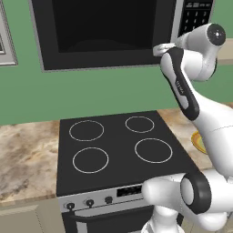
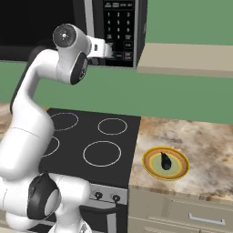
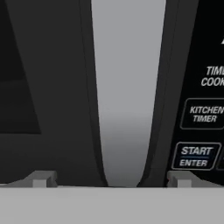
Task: Pick the eggplant from the counter and place it in the microwave. Then turn on the microwave.
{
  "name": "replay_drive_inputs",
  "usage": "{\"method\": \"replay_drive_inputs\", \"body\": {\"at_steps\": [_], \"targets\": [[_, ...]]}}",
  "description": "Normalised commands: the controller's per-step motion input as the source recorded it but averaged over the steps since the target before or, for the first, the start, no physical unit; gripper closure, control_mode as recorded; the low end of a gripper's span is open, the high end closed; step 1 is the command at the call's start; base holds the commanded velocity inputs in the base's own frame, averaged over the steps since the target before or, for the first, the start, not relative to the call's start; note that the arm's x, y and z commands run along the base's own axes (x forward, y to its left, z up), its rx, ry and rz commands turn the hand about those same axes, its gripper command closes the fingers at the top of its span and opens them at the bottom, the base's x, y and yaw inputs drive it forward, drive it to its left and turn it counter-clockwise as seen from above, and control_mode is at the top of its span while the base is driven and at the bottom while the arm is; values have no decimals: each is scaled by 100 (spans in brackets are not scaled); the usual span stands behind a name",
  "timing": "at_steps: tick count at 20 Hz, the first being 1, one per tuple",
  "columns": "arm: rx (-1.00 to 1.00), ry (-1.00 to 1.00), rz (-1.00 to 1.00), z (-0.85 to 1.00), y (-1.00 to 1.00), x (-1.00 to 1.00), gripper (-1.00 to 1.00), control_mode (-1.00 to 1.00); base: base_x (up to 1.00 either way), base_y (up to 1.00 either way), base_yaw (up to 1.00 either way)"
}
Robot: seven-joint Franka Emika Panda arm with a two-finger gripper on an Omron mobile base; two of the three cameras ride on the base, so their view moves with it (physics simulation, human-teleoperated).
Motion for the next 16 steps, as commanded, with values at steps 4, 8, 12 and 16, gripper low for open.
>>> {"method": "replay_drive_inputs", "body": {"at_steps": [4, 8, 12, 16], "targets": [[0, 0, -2, 21, -5, 37, -100, -100, 0, 0, 0], [0, 0, 0, 18, -2, 40, -100, -100, 0, 0, 0], [0, 0, 0, 10, 0, 37, -100, -100, 0, 0, 0], [0, 0, 0, 2, 0, 36, -100, -100, 0, 0, 0]]}}
